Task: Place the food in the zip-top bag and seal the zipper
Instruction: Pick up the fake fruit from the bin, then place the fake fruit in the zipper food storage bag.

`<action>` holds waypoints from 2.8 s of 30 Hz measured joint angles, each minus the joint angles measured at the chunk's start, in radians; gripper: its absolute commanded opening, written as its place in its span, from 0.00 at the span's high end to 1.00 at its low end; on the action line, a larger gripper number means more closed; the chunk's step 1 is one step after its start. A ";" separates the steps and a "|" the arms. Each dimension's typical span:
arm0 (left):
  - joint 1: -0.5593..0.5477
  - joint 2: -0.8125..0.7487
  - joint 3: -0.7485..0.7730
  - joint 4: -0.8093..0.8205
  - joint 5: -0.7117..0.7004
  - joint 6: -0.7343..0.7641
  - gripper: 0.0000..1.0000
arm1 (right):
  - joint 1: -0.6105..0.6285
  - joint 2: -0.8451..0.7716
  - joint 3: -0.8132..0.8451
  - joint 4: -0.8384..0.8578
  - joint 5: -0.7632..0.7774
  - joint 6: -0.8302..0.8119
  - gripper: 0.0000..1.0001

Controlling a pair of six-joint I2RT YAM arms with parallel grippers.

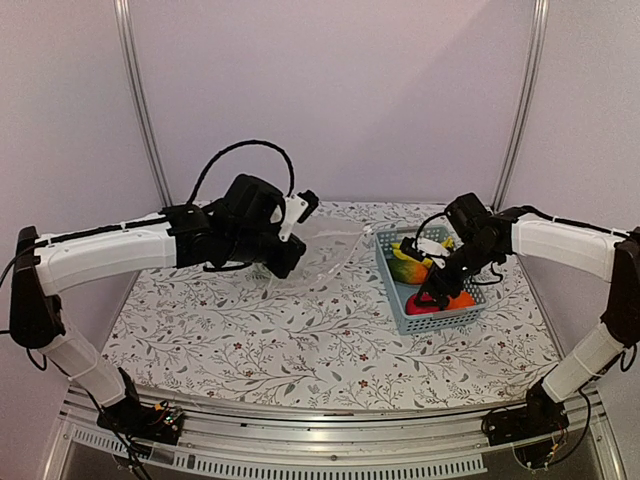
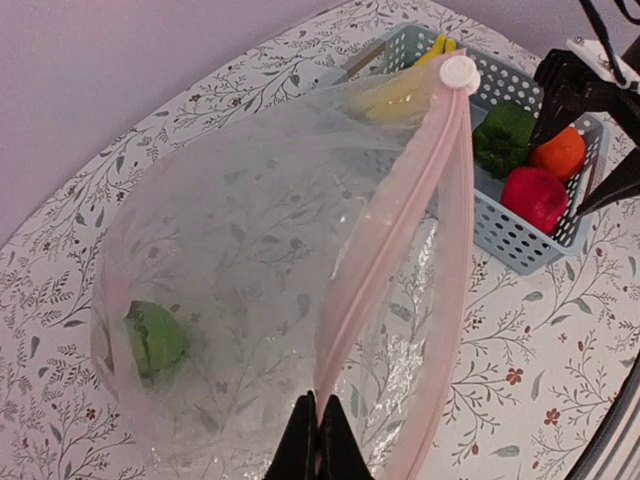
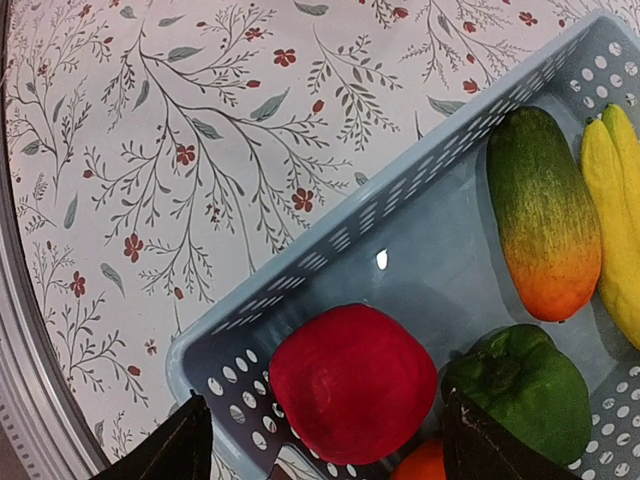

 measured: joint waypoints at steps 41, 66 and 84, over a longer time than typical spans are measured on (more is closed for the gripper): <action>0.088 -0.046 -0.040 0.085 0.180 -0.065 1.00 | -0.003 -0.032 0.261 -0.094 -0.038 0.025 0.47; 0.161 0.117 0.146 0.274 0.618 -0.404 1.00 | 0.146 0.117 0.694 0.037 -0.301 0.062 0.42; 0.261 0.098 0.054 0.377 0.743 -0.495 1.00 | 0.180 0.202 0.718 0.171 -0.117 0.109 0.09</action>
